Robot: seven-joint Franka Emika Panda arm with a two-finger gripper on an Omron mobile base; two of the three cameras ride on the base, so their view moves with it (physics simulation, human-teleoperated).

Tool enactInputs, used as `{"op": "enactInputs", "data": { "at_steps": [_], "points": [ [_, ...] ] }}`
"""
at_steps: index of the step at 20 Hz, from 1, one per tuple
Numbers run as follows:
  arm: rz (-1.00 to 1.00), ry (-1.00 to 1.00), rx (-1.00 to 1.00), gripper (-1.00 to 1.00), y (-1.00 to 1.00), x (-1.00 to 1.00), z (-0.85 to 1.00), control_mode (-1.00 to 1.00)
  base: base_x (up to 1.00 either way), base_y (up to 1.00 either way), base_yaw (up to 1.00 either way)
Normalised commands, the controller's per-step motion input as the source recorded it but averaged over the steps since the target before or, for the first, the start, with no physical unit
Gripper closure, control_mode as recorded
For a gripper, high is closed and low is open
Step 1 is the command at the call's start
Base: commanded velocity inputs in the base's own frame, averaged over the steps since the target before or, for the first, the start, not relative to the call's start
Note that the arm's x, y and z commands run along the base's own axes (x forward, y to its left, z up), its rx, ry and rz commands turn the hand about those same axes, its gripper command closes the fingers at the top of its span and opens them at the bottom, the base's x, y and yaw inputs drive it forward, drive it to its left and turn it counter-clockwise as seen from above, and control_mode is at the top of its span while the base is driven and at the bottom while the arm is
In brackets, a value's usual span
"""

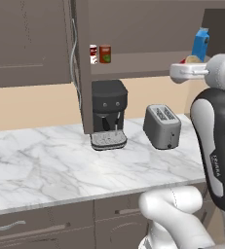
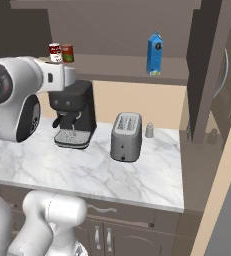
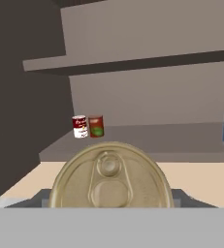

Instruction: Pick the cans from the counter and place them in their designated side in the cabinet.

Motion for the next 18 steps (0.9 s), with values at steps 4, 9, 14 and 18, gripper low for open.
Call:
{"op": "enactInputs", "data": {
  "at_steps": [4,9,14,18],
  "points": [
    [0.00,0.02,0.00,1.00,0.02,0.14,0.00,-1.00,0.00,0.00,0.00],
    [0.00,0.01,0.00,1.00,0.03,0.19,0.00,-1.00,0.00,0.00,0.00],
    [0.00,0.00,0.00,1.00,0.02,0.18,0.00,-1.00,0.00,0.00,0.00],
    [0.00,0.00,0.00,1.00,0.02,0.17,0.00,-1.00,0.00,0.00,0.00]
  ]
}}
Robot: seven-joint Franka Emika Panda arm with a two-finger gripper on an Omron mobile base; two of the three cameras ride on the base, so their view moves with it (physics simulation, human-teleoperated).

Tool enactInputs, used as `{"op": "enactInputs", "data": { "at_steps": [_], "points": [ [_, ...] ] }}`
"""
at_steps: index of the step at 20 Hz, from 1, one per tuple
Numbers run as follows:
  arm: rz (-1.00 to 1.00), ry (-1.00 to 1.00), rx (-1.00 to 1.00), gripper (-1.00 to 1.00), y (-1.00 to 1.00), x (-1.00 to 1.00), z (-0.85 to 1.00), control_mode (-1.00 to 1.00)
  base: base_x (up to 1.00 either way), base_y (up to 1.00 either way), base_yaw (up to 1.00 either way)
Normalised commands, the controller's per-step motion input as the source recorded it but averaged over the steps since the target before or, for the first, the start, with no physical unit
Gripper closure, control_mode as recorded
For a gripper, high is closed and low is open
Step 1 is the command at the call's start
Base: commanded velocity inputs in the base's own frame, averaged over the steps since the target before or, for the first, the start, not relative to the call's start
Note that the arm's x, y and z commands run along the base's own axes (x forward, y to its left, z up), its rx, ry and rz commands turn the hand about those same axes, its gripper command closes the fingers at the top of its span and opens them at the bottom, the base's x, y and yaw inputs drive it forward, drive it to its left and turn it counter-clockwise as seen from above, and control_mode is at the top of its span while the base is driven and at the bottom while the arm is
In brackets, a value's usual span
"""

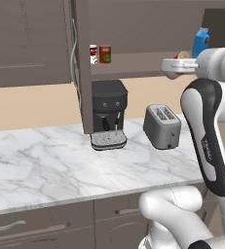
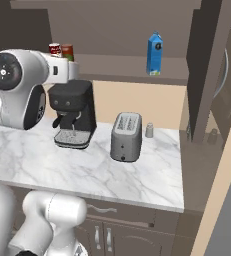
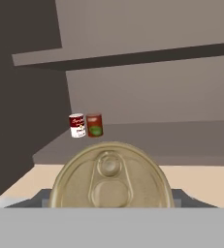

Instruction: Pick the cans from the counter and place them in their designated side in the cabinet.

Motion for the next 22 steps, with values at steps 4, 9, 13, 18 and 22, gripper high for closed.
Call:
{"op": "enactInputs", "data": {
  "at_steps": [4,9,13,18,22],
  "points": [
    [0.00,0.00,0.00,1.00,0.03,0.18,0.00,-1.00,0.00,0.00,0.00],
    [0.00,0.00,0.00,1.00,0.06,0.18,0.00,-1.00,0.00,0.00,0.00],
    [0.00,0.00,0.00,1.00,0.05,0.18,0.01,-1.00,0.00,0.00,0.00],
    [0.00,0.00,0.00,1.00,0.06,0.19,0.00,-1.00,0.00,0.00,0.00],
    [0.00,0.04,0.00,1.00,0.03,0.18,0.00,-1.00,0.00,0.00,0.00]
  ]
}}
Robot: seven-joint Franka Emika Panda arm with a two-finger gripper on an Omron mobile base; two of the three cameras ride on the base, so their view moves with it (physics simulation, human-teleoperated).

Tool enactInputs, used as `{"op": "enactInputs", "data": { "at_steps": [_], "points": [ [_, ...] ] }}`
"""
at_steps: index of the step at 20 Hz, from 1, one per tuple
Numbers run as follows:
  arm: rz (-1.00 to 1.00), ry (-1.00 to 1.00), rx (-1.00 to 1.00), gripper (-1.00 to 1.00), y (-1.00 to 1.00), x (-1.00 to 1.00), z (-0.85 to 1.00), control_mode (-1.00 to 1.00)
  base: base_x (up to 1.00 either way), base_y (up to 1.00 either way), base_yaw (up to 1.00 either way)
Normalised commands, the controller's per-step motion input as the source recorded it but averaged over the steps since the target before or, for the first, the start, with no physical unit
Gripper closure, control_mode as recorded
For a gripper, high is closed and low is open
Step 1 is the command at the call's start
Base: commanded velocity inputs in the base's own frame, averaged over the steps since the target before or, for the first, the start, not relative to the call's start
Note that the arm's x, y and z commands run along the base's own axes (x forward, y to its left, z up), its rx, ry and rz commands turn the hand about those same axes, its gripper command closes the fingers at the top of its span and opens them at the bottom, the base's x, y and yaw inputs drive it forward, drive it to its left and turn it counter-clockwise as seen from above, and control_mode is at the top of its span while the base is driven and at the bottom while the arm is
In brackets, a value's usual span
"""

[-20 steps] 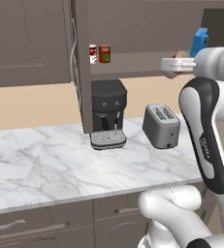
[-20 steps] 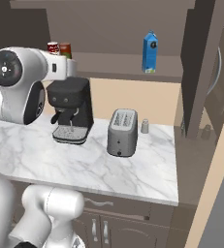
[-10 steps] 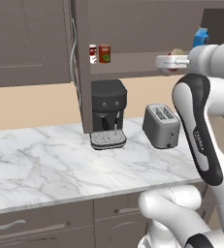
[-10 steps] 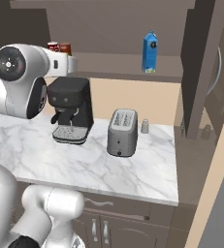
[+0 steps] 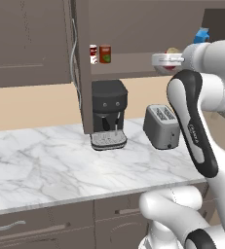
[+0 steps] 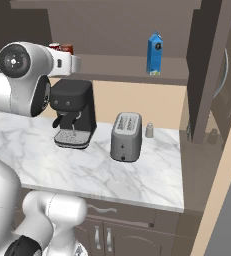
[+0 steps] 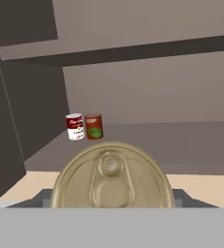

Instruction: Pick the cans from the counter and place them in their designated side in the cabinet.

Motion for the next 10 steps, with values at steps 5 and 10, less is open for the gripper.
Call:
{"op": "enactInputs", "data": {
  "at_steps": [5,10],
  "points": [
    [0.00,0.04,0.00,1.00,0.03,0.17,0.00,-1.00,0.00,0.00,0.00],
    [0.00,0.03,0.00,1.00,0.05,0.19,0.00,-1.00,0.00,0.00,0.00]
  ]
}}
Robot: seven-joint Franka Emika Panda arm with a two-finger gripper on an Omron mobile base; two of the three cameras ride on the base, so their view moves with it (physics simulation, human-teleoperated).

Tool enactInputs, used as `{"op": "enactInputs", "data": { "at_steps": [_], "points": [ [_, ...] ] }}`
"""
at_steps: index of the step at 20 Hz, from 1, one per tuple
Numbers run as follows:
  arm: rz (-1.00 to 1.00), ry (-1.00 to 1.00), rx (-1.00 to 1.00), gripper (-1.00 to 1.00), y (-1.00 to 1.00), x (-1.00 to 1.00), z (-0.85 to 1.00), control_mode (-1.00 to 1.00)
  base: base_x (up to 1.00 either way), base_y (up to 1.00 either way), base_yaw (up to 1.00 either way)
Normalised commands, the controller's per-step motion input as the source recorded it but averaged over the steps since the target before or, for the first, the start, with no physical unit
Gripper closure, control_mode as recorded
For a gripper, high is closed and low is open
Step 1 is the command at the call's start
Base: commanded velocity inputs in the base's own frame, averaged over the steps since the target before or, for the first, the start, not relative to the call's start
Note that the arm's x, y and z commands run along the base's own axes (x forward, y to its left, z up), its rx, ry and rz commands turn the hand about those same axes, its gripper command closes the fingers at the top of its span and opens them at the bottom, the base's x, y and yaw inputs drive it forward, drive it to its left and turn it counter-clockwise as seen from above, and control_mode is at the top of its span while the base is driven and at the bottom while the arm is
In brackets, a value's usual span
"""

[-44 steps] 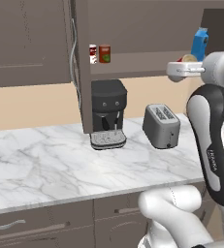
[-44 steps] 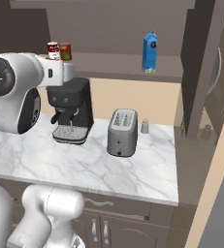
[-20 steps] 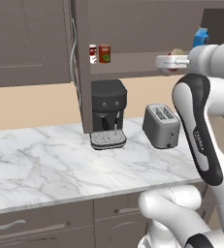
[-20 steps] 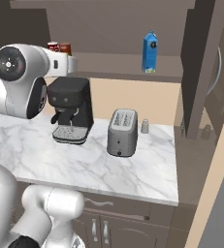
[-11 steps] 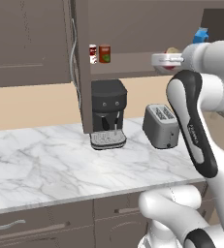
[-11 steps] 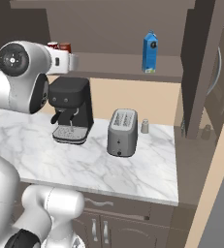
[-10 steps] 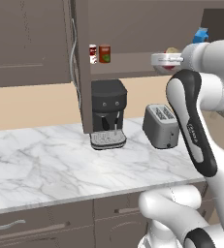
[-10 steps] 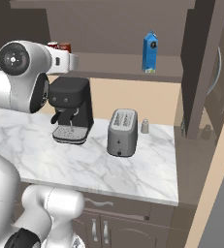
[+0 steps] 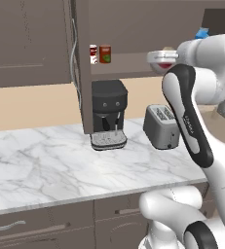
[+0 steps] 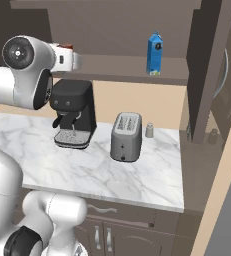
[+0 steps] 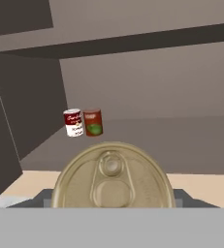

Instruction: Pick the cans from the counter and place them in their designated side in the cabinet.

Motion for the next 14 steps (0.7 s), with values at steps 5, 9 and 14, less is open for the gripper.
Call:
{"op": "enactInputs", "data": {
  "at_steps": [5,9,14],
  "points": [
    [0.00,0.00,0.00,1.00,0.06,0.16,0.00,-1.00,0.00,0.00,0.00],
    [0.00,0.00,0.00,1.00,0.07,0.17,0.00,-1.00,0.00,0.00,0.00],
    [0.00,0.00,0.00,1.00,0.04,0.17,0.00,-1.00,0.00,0.00,0.00]
  ]
}}
